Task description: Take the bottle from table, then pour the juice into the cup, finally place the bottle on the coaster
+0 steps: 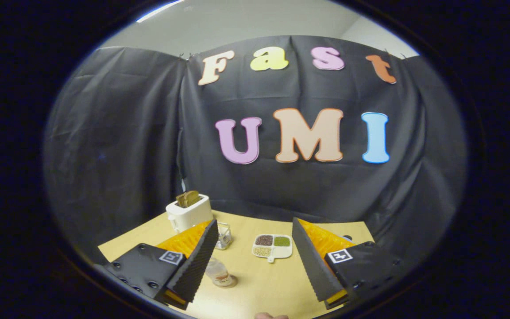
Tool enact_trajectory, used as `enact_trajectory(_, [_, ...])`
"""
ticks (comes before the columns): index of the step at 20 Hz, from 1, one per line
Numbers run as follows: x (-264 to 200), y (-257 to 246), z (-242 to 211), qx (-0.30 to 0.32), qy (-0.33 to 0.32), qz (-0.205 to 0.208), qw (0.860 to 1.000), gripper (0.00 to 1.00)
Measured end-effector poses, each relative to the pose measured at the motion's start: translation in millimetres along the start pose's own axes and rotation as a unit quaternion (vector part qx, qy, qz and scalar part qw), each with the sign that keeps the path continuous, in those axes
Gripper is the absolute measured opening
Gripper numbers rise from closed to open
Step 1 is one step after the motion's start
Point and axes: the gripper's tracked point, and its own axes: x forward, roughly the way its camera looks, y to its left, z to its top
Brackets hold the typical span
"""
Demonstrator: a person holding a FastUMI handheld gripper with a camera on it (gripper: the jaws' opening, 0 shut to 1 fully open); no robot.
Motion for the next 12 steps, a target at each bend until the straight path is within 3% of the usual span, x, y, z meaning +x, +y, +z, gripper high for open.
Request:
enact_trajectory(5, [-38.8,-80.2,27.1,0.012,-0.018,-0.056,0.998,1.00])
enact_trajectory(12, [-87.7,-150.0,54.7,0.019,-0.050,-0.114,0.992,1.00])
